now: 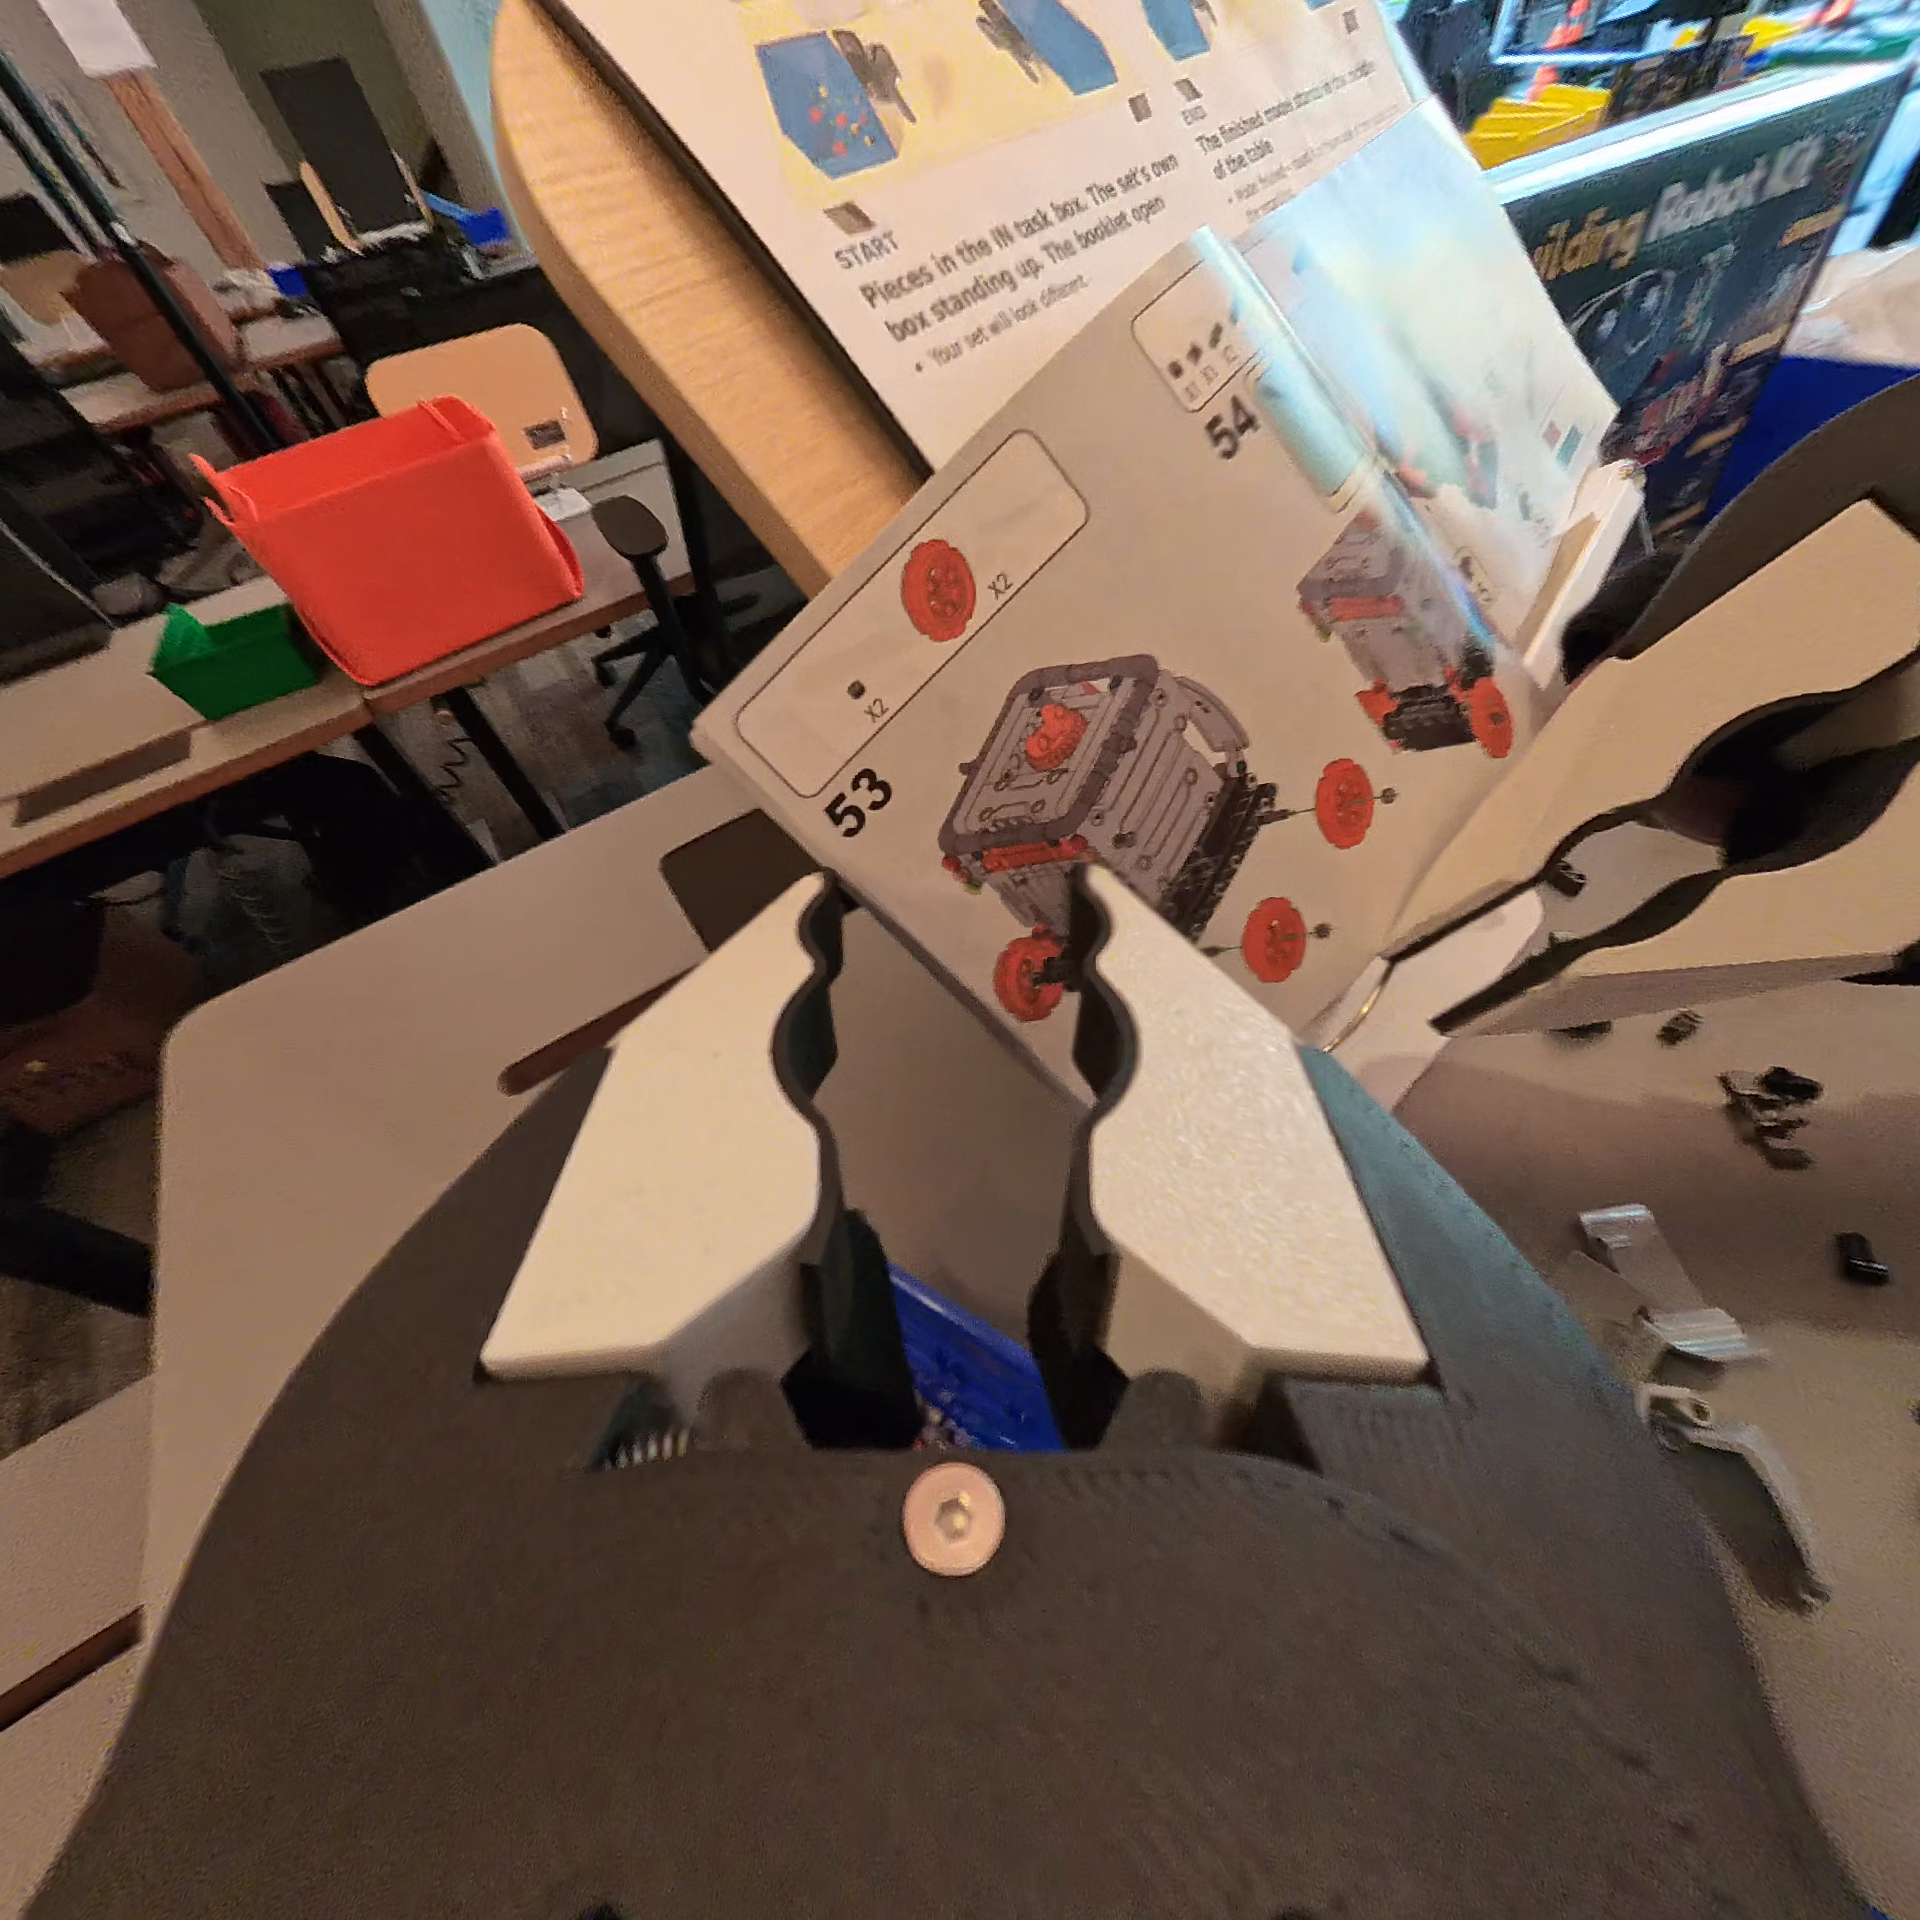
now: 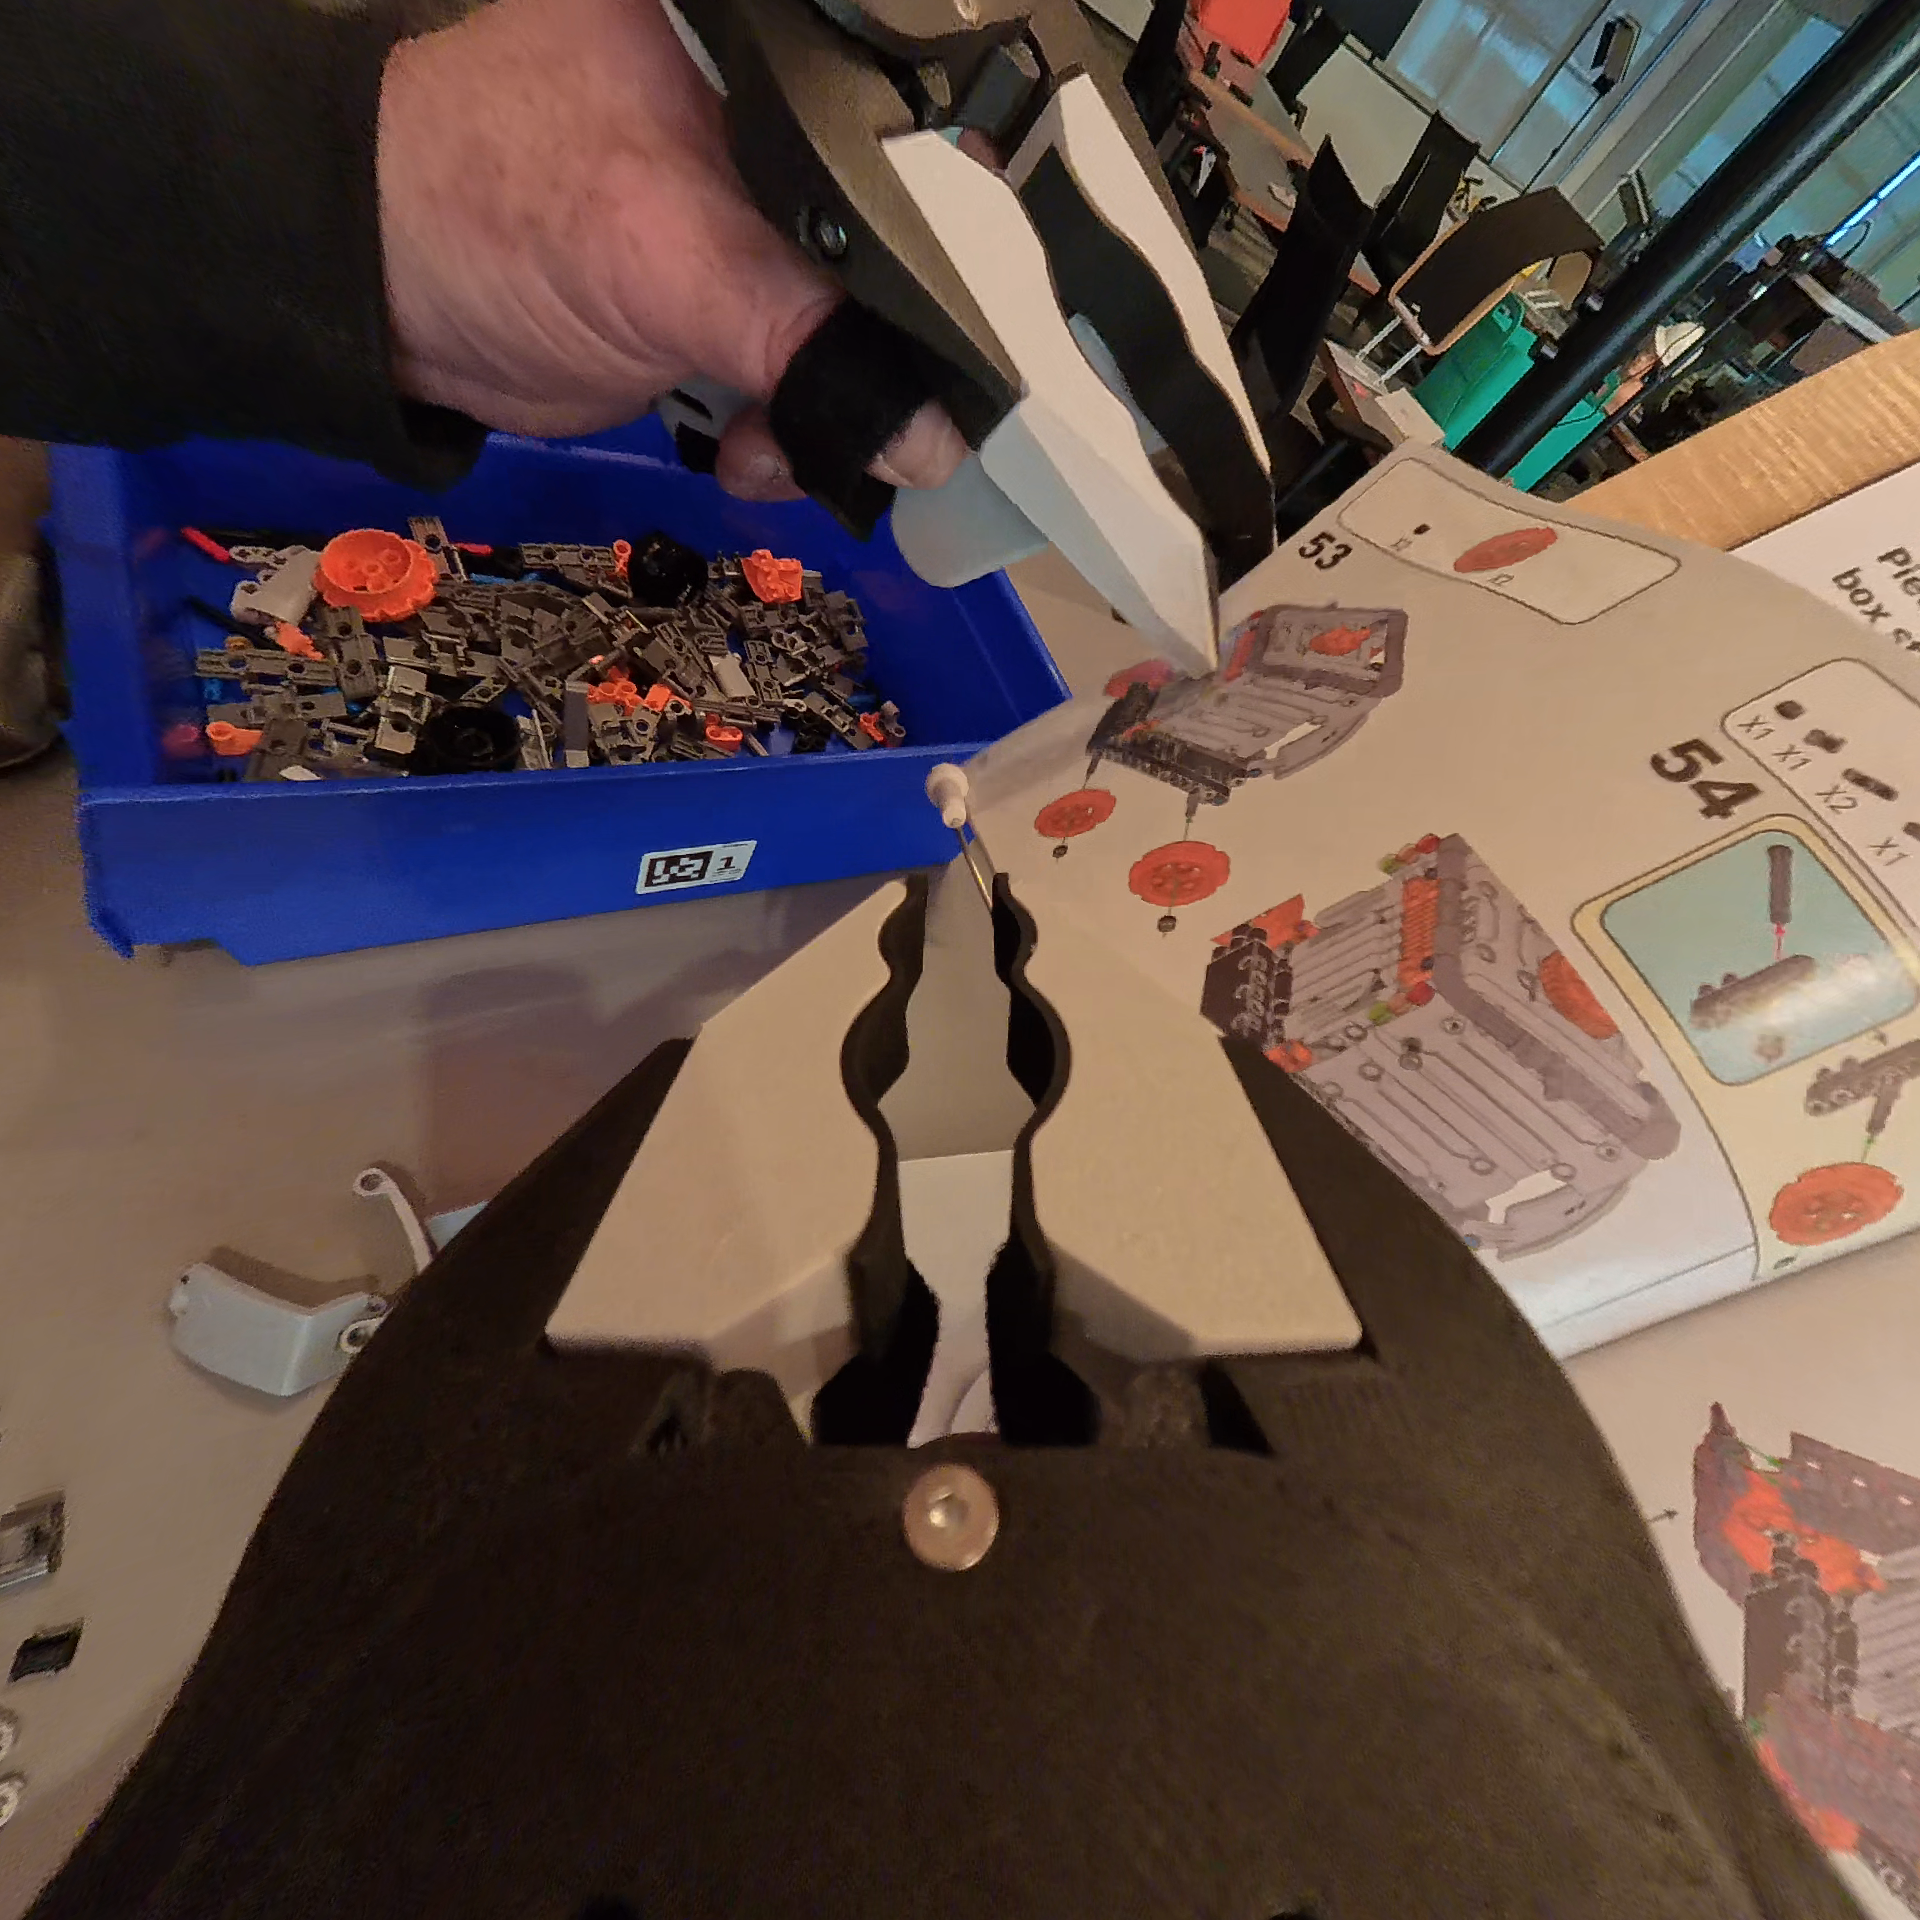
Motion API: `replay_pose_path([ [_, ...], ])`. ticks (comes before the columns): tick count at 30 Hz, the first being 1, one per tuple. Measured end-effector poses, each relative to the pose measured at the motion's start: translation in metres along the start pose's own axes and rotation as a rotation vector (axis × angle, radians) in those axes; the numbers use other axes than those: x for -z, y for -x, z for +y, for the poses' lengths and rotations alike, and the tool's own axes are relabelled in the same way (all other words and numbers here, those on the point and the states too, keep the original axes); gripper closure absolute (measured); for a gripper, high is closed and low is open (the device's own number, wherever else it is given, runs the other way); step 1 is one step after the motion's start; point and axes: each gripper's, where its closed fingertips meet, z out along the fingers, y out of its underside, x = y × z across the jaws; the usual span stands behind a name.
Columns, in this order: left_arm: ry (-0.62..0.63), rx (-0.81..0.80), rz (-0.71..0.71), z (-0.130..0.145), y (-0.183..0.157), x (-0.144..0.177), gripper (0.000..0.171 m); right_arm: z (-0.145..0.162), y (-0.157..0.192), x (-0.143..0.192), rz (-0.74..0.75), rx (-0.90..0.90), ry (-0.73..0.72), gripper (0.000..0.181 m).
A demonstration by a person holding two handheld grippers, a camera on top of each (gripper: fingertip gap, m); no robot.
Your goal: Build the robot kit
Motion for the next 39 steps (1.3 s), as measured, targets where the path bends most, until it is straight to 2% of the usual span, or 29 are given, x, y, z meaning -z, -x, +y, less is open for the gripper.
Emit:
replay_pose_path([
  [2,0.003,-0.033,-0.040,0.000,0.002,0.001,0.150,-0.003,0.002,0.006,-0.003,-0.007,-0.016,0.170],
  [7,-0.005,-0.047,-0.072,-0.002,0.001,0.004,0.162,-0.015,0.012,0.029,-0.085,-0.047,-0.065,0.169],
  [10,-0.011,-0.056,-0.076,-0.004,0.001,0.008,0.166,-0.032,0.004,0.052,-0.075,-0.064,-0.158,0.174],
  [13,-0.022,-0.048,-0.073,-0.008,0.000,0.011,0.169,-0.035,-0.028,0.060,0.033,-0.140,-0.202,0.177],
  [15,-0.025,-0.055,-0.071,-0.010,-0.002,0.011,0.169,-0.014,-0.042,0.049,0.090,-0.171,-0.106,0.179],
  [17,-0.035,-0.060,-0.070,-0.014,-0.004,0.013,0.171,-0.005,-0.043,0.039,0.094,-0.185,-0.078,0.180],
  [25,-0.068,-0.044,-0.035,-0.029,-0.007,0.026,0.171,0.000,-0.041,0.026,0.100,-0.198,-0.056,0.181],
  [30,-0.118,0.008,0.062,-0.039,-0.022,0.032,0.171,0.000,-0.039,0.024,0.090,-0.203,-0.053,0.180],
  [39,-0.223,0.122,0.275,-0.051,-0.048,0.035,0.171,-0.047,-0.046,0.033,0.058,-0.298,-0.215,0.170],
])
